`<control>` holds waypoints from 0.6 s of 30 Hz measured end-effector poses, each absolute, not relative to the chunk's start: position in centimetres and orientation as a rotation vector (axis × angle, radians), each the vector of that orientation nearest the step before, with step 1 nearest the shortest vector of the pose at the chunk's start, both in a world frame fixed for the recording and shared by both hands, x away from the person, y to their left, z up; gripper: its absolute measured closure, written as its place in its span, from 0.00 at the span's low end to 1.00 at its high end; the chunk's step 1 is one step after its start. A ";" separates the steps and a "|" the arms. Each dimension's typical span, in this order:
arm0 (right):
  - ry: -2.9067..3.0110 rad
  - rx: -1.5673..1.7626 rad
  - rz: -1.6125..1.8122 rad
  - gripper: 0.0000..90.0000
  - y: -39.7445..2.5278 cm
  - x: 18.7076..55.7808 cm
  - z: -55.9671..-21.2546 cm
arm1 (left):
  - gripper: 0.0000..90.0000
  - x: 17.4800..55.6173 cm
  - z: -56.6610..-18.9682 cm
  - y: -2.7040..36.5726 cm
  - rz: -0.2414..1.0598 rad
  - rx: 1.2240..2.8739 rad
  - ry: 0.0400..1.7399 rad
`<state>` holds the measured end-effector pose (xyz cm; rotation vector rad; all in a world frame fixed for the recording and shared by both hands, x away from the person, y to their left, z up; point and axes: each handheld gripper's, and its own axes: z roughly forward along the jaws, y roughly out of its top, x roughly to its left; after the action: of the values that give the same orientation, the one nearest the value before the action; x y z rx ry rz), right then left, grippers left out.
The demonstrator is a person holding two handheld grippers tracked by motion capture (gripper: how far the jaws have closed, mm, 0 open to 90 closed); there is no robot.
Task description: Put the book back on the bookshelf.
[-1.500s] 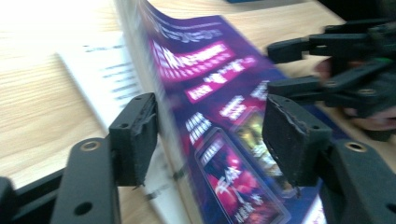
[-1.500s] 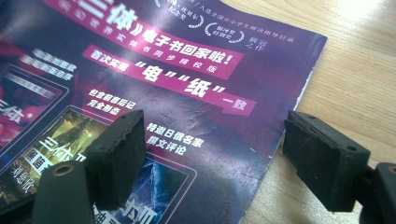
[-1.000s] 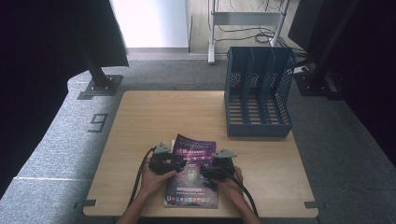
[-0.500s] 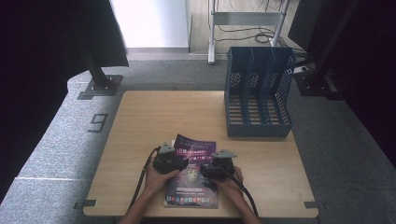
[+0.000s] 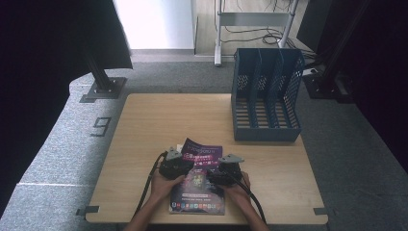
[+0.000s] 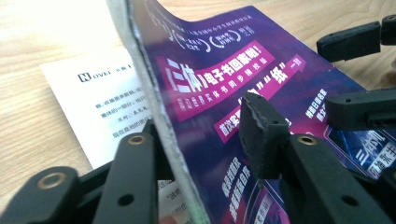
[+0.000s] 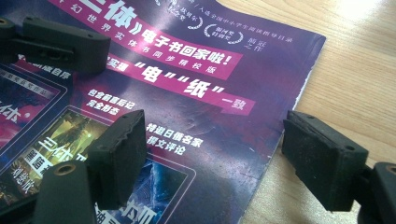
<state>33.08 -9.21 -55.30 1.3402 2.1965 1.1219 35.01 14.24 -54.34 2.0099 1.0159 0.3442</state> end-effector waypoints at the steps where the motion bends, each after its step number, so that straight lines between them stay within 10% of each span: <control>1: 2.196 1.341 1.122 0.24 -9.2 33.1 -55.3 | 0.73 34.8 -54.3 14.1 0.372 2.009 1.006; 18: 2.199 1.341 1.126 0.25 -9.3 33.1 -55.3 | 0.91 34.3 -54.0 13.9 0.415 1.962 0.961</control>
<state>33.12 -9.32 -55.30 1.3409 2.1990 1.1260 34.28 13.94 -53.97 1.9624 0.9613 0.4148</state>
